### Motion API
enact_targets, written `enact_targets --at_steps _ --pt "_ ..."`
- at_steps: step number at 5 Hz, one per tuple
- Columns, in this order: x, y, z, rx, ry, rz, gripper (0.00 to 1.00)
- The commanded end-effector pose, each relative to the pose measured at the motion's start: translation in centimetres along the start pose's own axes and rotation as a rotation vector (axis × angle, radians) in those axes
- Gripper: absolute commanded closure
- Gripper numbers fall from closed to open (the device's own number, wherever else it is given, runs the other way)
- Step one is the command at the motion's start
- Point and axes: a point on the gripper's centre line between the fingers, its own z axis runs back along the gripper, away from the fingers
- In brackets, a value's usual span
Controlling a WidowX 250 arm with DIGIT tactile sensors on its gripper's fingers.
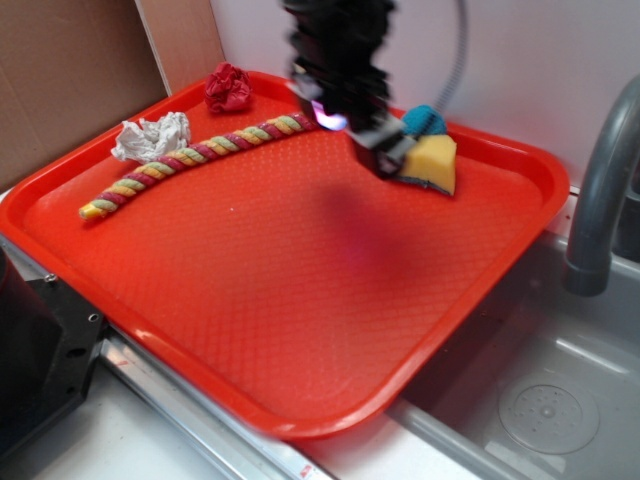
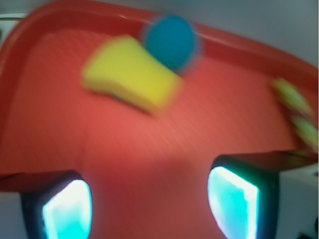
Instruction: Grab the green sponge.
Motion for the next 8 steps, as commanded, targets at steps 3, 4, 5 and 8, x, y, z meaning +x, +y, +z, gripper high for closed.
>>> enact_targets --at_steps 3,4,5,8 --pt "4.5 2.8 0.6 0.025 -0.089 0.096 0.0" --pt "4.7 3.8 0.4 -0.029 -0.08 0.104 0.0" --pt "4.9 3.5 -1.3 -0.068 -0.062 0.064 0.0" --pt "3.6 -0.5 -2.5 -0.16 -0.022 -0.044 0.0"
